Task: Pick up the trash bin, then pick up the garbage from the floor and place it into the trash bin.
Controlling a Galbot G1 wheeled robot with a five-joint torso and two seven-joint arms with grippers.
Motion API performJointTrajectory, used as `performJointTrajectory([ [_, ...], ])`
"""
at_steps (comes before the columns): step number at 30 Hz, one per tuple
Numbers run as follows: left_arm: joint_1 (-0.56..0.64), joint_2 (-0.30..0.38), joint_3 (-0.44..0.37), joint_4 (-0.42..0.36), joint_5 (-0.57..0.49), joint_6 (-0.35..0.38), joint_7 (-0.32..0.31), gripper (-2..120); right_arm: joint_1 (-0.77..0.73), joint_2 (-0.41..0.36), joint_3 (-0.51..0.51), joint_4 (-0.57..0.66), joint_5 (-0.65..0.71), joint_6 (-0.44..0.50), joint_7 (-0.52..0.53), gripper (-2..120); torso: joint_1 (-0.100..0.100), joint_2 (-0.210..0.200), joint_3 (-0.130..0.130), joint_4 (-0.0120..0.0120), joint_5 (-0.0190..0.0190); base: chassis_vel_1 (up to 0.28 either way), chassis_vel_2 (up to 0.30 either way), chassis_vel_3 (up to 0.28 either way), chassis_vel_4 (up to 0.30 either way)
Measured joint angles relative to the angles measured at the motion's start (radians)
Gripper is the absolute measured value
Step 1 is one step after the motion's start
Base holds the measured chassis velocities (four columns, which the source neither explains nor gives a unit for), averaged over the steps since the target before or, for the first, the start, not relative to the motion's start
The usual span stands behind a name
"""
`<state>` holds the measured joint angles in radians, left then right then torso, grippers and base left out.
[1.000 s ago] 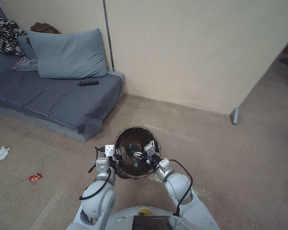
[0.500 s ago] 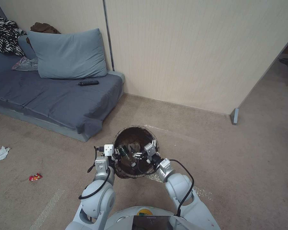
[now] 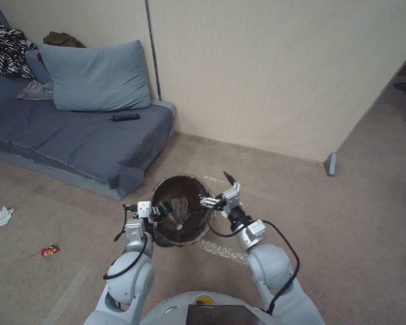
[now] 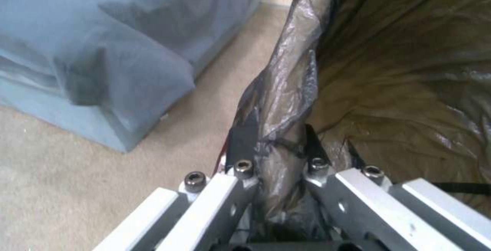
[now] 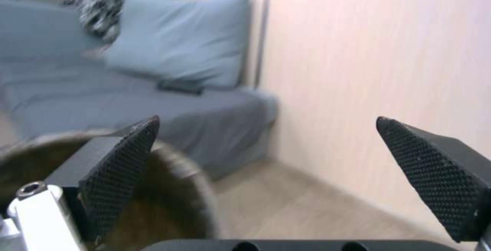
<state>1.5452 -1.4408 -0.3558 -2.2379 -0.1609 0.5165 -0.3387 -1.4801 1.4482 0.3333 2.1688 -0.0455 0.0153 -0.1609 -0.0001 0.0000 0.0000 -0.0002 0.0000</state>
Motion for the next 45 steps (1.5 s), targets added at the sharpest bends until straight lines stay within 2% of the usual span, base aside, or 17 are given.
performJointTrajectory([
  [9, -0.007, 0.003, -0.015, 0.021, 0.022, -0.059, 0.01, 2, -0.082, 0.029, 0.137, 0.081, 0.077, 0.057, 0.082, 100, 0.0, 0.0, 0.0, 0.0002, 0.0, 0.0, 0.0, 0.0, 0.0],
  [15, -0.006, 0.005, -0.02, 0.033, 0.042, -0.097, 0.028, 2, -0.114, 0.065, 0.202, 0.025, 0.089, 0.147, 0.126, 100, 0.0, 0.0, 0.0, 0.0002, 0.0, 0.0, 0.0, 0.0, 0.0],
  [19, -0.004, 0.006, -0.023, 0.032, 0.042, -0.106, 0.036, 2, -0.122, 0.083, 0.219, -0.031, 0.088, 0.173, 0.178, 100, 0.0, 0.0, 0.0, 0.0002, 0.0001, 0.0, 0.0, 0.0, 0.0],
  [32, 0.0, 0.006, -0.022, 0.034, 0.04, -0.13, 0.048, 2, -0.104, 0.103, 0.232, -0.204, 0.088, 0.266, 0.175, 100, 0.0, 0.0, 0.0, 0.0003, 0.0001, 0.0, 0.0, 0.0, 0.0],
  [45, -0.001, 0.001, -0.021, 0.04, 0.037, -0.129, 0.047, 2, -0.089, 0.108, 0.231, -0.222, 0.076, 0.27, 0.177, 100, 0.0, 0.0, 0.0, 0.0002, 0.0001, 0.0, 0.0, 0.0, 0.0],
])
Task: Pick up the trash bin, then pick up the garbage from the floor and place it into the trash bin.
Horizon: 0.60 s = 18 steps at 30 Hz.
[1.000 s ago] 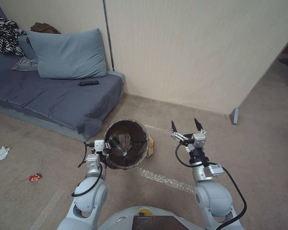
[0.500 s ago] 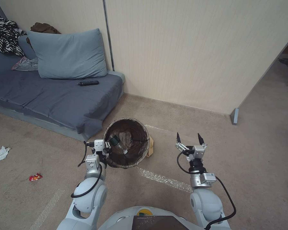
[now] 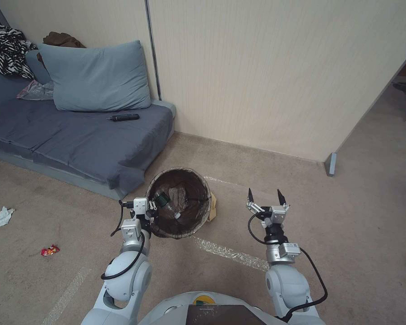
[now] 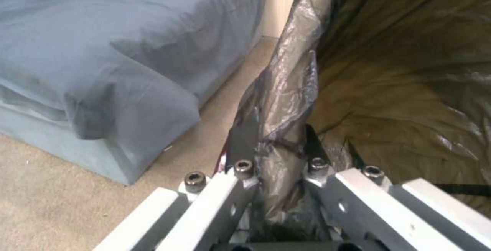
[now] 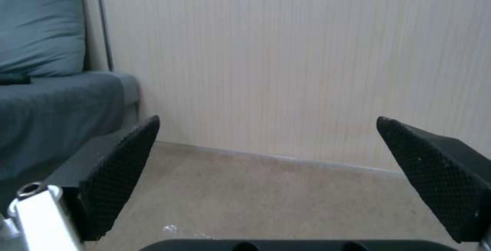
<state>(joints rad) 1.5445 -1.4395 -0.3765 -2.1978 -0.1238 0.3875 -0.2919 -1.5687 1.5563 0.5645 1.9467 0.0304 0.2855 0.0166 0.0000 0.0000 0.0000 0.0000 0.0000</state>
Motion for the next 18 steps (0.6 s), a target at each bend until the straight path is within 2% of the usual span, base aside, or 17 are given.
performJointTrajectory([
  [18, 0.003, -0.001, 0.002, -0.003, -0.005, -0.002, 0.01, 2, 0.003, 0.003, -0.001, 0.013, -0.001, -0.007, -0.011, 100, 0.0, 0.0, 0.0, -0.0001, 0.0, 0.0, 0.0, 0.0, 0.0],
])
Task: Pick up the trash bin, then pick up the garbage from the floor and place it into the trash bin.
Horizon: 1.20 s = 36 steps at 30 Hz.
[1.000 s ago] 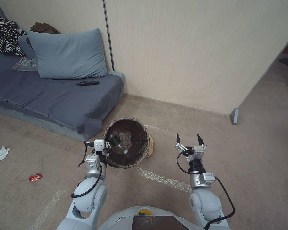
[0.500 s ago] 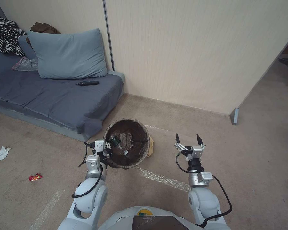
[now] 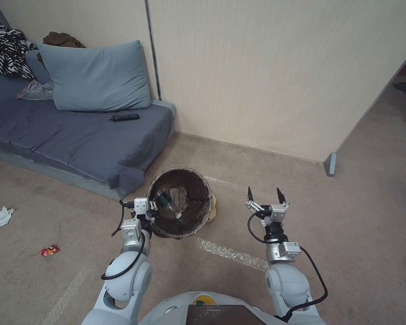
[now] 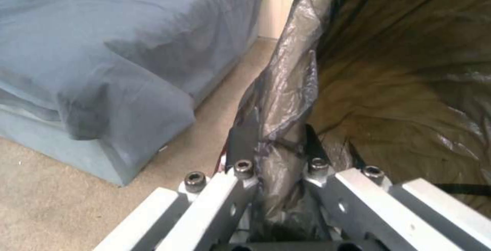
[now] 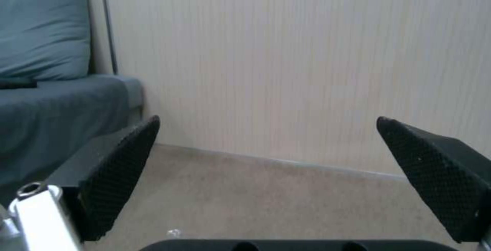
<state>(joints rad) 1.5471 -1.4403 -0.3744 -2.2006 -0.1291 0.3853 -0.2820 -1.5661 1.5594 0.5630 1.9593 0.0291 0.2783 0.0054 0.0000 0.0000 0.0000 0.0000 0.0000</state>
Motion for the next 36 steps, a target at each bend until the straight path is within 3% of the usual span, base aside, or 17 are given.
performJointTrajectory([
  [36, 0.002, -0.004, 0.002, 0.001, 0.004, -0.003, 0.006, 2, 0.005, -0.004, 0.002, -0.003, 0.001, -0.008, 0.0, 100, 0.0, 0.0, 0.0, 0.0, 0.0, 0.0, 0.0, 0.0, 0.0],
])
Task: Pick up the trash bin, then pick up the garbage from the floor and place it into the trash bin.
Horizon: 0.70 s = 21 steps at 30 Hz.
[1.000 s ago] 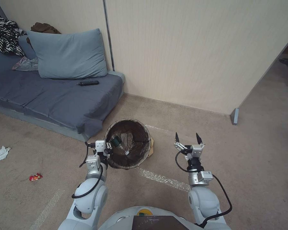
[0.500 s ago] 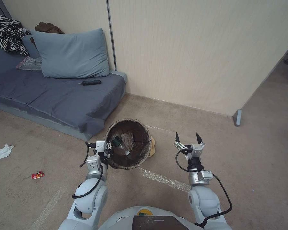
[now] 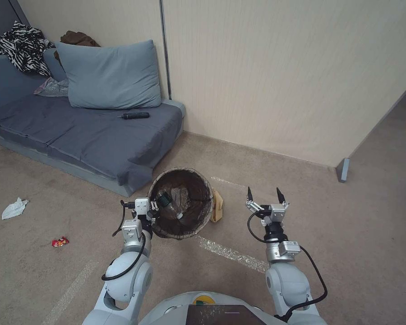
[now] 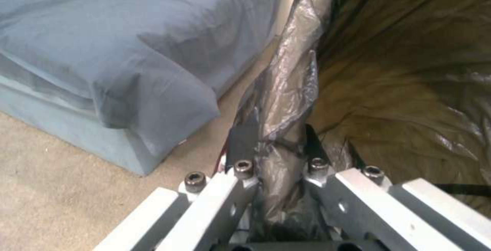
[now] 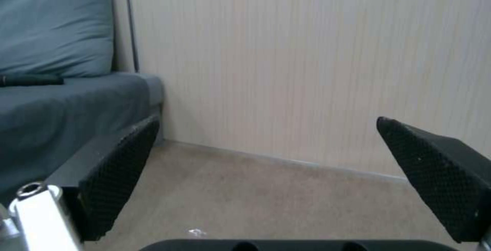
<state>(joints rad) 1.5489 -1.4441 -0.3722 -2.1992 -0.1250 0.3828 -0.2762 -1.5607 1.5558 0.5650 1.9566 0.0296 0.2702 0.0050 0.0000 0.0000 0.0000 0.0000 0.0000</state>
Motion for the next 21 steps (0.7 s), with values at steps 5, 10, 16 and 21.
performJointTrajectory([
  [5, 0.0, 0.0, 0.0, 0.003, 0.0, -0.003, 0.0, 2, 0.0, 0.001, 0.0, 0.0, 0.0, 0.0, -0.001, 100, 0.0, 0.0, 0.0, 0.0, -0.0002, 0.0, 0.0, 0.0, 0.0],
  [10, 0.0, 0.0, 0.0, 0.003, 0.0, -0.009, 0.0, 2, 0.0, 0.0, 0.0, -0.001, 0.0, 0.0, -0.002, 100, 0.0, 0.0, 0.0, 0.0, -0.0002, 0.0, 0.0, 0.0, 0.0],
  [16, 0.0, -0.002, 0.0, 0.006, 0.009, -0.031, 0.004, 2, 0.0, 0.0, 0.0, -0.001, -0.001, 0.002, -0.007, 100, 0.0, 0.0, 0.0, 0.0, -0.0001, 0.0, 0.0, 0.0, 0.0],
  [21, -0.001, -0.002, 0.0, 0.006, 0.011, -0.035, 0.005, 2, 0.0, 0.001, 0.0, -0.001, -0.001, 0.004, -0.01, 100, 0.0, 0.0, 0.0, 0.0, -0.0001, 0.0, 0.0, 0.0, 0.0],
])
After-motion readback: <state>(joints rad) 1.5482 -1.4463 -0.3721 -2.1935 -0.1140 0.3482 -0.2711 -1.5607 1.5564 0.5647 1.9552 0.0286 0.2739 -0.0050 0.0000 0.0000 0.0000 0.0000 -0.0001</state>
